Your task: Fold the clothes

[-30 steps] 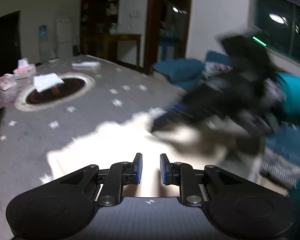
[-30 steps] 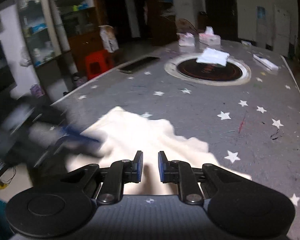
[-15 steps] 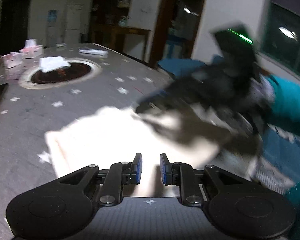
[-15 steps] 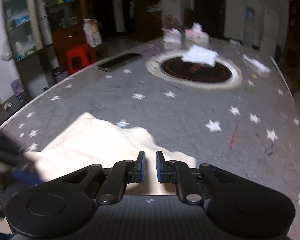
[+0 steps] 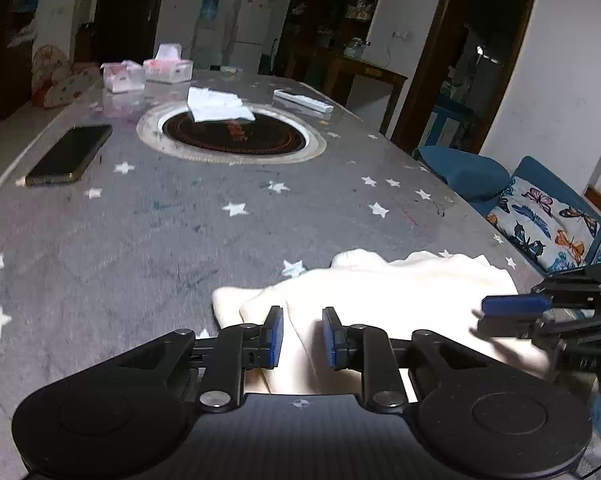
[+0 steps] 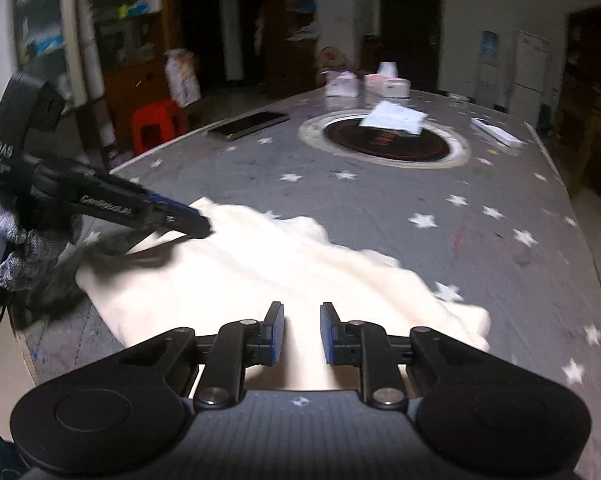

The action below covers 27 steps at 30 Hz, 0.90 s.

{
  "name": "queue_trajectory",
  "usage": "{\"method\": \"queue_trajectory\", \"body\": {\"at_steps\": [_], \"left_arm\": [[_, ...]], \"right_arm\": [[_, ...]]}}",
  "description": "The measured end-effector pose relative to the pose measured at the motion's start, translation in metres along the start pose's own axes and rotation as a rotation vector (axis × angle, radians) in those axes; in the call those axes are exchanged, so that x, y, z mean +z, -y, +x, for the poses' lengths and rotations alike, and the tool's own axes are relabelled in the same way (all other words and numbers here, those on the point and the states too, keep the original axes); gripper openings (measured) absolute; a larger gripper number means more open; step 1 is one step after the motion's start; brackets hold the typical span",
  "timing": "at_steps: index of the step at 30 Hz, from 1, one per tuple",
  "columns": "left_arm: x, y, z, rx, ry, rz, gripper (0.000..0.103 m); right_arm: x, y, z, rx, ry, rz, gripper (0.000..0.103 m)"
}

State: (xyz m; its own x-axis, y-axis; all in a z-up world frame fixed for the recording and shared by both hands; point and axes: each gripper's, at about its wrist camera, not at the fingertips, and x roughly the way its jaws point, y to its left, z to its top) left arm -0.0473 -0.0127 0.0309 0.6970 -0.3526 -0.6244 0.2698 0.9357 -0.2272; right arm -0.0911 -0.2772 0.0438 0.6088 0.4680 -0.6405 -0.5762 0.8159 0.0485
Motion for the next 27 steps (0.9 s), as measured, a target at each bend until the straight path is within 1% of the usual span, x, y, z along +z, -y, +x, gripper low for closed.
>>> {"method": "queue_trajectory", "body": {"at_steps": [2, 4, 7, 8, 9, 11, 15, 19, 23, 27], "left_arm": [[0.002, 0.004, -0.002, -0.008, 0.008, 0.011, 0.023], [0.005, 0.007, 0.003, 0.003, 0.009, 0.029, 0.023], [0.006, 0.005, 0.017, 0.019, -0.013, 0.027, 0.023], [0.006, 0.004, 0.019, 0.028, -0.014, 0.033, 0.023], [0.006, 0.002, 0.021, 0.036, -0.014, 0.039, 0.023], [0.006, -0.001, 0.019, 0.045, -0.015, 0.035, 0.023], [0.006, -0.002, 0.012, 0.049, -0.008, 0.036, 0.025], [0.001, 0.011, -0.002, 0.023, 0.011, 0.07, 0.029], [-0.011, 0.029, -0.015, -0.015, 0.013, 0.115, 0.03], [-0.026, 0.043, -0.026, -0.043, 0.006, 0.159, 0.03]], "right_arm": [[0.0, 0.013, 0.001, -0.032, 0.002, 0.031, 0.019], [0.0, 0.025, 0.002, -0.065, 0.005, 0.062, 0.019], [-0.002, 0.044, 0.005, -0.117, 0.001, 0.104, 0.018], [-0.003, 0.052, 0.006, -0.12, 0.001, 0.122, 0.014], [-0.004, 0.06, 0.006, -0.114, 0.004, 0.144, 0.013], [-0.004, 0.073, 0.003, -0.113, 0.017, 0.175, 0.014], [-0.001, 0.086, -0.018, -0.145, 0.059, 0.181, 0.015], [-0.005, 0.075, -0.037, -0.143, 0.046, 0.12, 0.015], [-0.014, 0.045, -0.053, -0.086, 0.04, 0.036, 0.014], [-0.027, 0.018, -0.052, -0.031, 0.006, -0.023, 0.014]]}}
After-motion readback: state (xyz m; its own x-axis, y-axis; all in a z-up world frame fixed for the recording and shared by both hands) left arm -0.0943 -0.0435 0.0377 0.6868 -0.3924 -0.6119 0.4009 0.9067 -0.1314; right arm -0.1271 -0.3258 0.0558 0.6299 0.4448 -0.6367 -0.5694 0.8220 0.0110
